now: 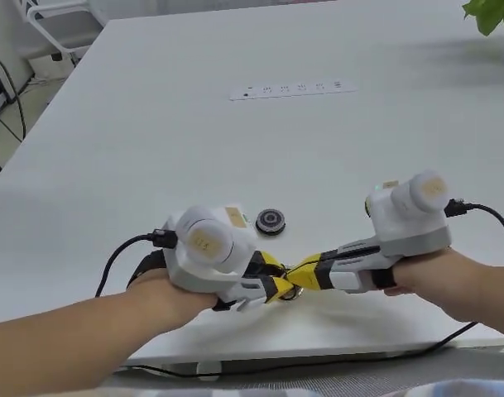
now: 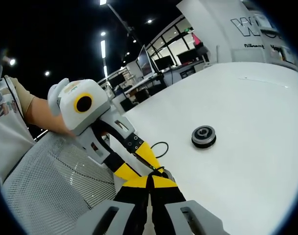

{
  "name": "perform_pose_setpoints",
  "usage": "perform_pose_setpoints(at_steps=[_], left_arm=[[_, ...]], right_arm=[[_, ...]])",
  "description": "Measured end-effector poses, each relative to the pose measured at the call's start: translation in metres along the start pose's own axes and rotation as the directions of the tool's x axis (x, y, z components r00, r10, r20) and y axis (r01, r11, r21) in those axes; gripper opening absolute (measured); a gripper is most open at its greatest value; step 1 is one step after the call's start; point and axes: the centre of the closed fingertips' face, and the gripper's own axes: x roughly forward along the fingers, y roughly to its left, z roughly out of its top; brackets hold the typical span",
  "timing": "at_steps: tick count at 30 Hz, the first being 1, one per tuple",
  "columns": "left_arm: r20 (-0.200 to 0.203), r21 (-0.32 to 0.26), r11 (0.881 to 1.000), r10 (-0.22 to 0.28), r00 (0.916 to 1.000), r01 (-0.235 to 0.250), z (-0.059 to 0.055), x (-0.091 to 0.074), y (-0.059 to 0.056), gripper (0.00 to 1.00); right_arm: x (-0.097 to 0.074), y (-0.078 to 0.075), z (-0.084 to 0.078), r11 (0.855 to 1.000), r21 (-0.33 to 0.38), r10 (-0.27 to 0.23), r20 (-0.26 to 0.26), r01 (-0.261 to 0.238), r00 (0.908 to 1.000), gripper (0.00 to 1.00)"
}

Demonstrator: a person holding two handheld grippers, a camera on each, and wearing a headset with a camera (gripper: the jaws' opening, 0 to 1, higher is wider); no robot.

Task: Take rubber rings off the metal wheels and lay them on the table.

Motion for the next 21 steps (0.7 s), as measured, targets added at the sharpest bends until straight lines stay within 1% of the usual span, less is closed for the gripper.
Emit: perform_pose_setpoints(at_steps=[2, 4, 5, 8, 10, 13, 16, 17, 21], left_arm=[[0.002, -0.002, 1.0, -0.001, 1.0, 0.001, 0.0, 0.0, 0.0, 0.12], [0.002, -0.001, 1.0, -0.002, 1.0, 0.002, 0.0, 0.0, 0.0, 0.12], [0.001, 0.0, 1.0, -0.002, 1.0, 0.002, 0.0, 0.0, 0.0, 0.12], [0.0, 0.0, 1.0, -0.003, 1.0, 0.003, 0.0, 0.0, 0.0, 0.12], [-0.001, 0.0, 1.0, -0.006, 1.0, 0.006, 0.001, 0.0, 0.0, 0.12], [0.001, -0.005, 1.0, -0.009, 1.0, 0.009, 0.001, 0.0, -0.001, 0.12], [-0.007, -0.007, 1.0, -0.011, 0.9999, 0.011, 0.001, 0.0, -0.002, 0.13], [-0.012, 0.004, 1.0, -0.014, 0.9998, 0.014, 0.001, 0.0, -0.002, 0.14], [-0.012, 0.008, 1.0, -0.03, 0.9995, 0.03, 0.0, -0.001, -0.004, 0.14]], right_arm=[[-0.003, 0.0, 0.001, 1.0, 0.012, 0.003, 0.009, -0.003, 1.0, 0.0], [-0.005, 0.0, 0.002, 0.999, 0.048, 0.013, 0.032, -0.015, 0.9994, 0.0], [-0.006, -0.001, 0.002, 0.999, 0.048, 0.014, 0.032, -0.016, 0.9994, 0.0], [-0.006, -0.002, 0.001, 0.999, 0.045, 0.009, 0.026, -0.01, 0.9996, 0.0], [-0.006, -0.004, -0.002, 0.999, 0.032, 0.0, 0.013, -0.001, 0.9999, 0.0], [-0.006, -0.004, -0.002, 0.999, 0.037, -0.005, 0.011, 0.004, 0.9999, 0.0], [-0.006, -0.006, -0.003, 0.999, 0.038, -0.011, 0.007, 0.011, 0.9999, 0.0], [-0.007, -0.007, -0.004, 0.999, 0.034, -0.015, 0.004, 0.015, 0.9999, 0.0], [-0.007, -0.01, -0.006, 0.999, 0.027, -0.02, -0.001, 0.02, 0.9998, 0.0]])
